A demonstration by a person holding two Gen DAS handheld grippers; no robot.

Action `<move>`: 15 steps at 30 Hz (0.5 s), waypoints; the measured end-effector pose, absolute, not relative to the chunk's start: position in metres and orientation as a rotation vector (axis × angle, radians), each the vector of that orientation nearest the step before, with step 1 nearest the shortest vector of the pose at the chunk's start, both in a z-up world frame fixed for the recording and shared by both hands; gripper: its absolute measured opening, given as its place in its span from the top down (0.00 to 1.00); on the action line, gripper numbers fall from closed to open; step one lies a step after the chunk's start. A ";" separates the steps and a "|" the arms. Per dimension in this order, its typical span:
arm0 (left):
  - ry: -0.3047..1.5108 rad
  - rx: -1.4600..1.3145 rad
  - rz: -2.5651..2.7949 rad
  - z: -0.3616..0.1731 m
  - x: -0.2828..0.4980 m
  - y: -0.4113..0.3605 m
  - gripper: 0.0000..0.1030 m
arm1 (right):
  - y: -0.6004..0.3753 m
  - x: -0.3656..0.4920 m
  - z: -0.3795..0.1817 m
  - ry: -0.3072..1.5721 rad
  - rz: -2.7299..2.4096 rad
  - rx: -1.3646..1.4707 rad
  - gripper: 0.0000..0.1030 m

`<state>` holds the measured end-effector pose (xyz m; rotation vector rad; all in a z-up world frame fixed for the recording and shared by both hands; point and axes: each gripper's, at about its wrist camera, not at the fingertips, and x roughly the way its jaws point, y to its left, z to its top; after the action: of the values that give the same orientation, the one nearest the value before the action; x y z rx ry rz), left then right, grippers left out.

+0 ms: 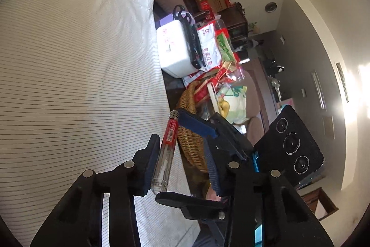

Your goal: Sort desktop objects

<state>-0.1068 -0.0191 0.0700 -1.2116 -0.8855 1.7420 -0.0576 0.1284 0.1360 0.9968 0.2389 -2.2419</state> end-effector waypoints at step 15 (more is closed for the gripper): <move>-0.879 -1.155 1.924 0.146 -0.068 -0.153 0.90 | 0.009 -0.031 0.212 0.341 -2.172 0.847 0.21</move>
<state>-0.0685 -0.1529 0.1458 -1.1554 -0.8790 1.9243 -0.0305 0.0089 0.2116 0.8471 0.3413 -2.1720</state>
